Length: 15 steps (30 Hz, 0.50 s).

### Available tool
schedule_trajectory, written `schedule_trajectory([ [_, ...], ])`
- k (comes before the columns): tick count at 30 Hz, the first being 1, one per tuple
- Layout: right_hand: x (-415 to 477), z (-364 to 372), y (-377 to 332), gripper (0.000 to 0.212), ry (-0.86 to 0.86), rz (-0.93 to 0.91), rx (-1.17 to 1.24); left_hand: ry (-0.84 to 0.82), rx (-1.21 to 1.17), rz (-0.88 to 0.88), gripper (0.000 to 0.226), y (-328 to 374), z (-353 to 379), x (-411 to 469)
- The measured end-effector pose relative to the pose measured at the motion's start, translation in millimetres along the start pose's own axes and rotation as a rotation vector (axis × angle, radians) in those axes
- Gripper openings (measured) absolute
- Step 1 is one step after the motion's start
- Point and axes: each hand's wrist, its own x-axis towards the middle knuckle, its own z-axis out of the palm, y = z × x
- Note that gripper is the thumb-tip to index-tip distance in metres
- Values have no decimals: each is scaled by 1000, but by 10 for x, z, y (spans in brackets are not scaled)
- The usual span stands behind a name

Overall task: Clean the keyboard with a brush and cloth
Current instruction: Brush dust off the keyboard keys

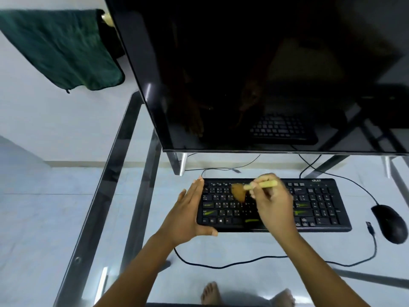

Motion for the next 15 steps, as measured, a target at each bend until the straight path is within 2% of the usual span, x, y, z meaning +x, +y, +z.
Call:
schedule_trajectory([
  [1,81,-9,-31,19,49,5,38,7,-8,-4,136,10,0,-2],
  [2,147,15,-78,19,26,24,86,13,-19,-8,136,18,4,-6],
  [4,192,136,-148,10,-200,0,46,28,-44,-24,138,29,17,-15],
  [5,202,194,-197,8,-232,-58,-29,37,-54,-30,139,29,20,-20],
  [8,280,321,-312,8,-77,-179,-34,40,-85,-45,139,78,-4,-41],
  [11,261,458,-348,9,-246,-149,-56,49,-96,-34,138,114,-37,-54],
  [12,261,491,-340,10,-232,-158,-101,47,-100,-29,138,100,-29,-53],
  [14,292,484,-330,10,-82,-148,-81,53,-111,-20,140,66,-6,-48],
  [15,294,486,-322,9,-74,-152,-61,56,-110,-14,142,49,7,-40],
])
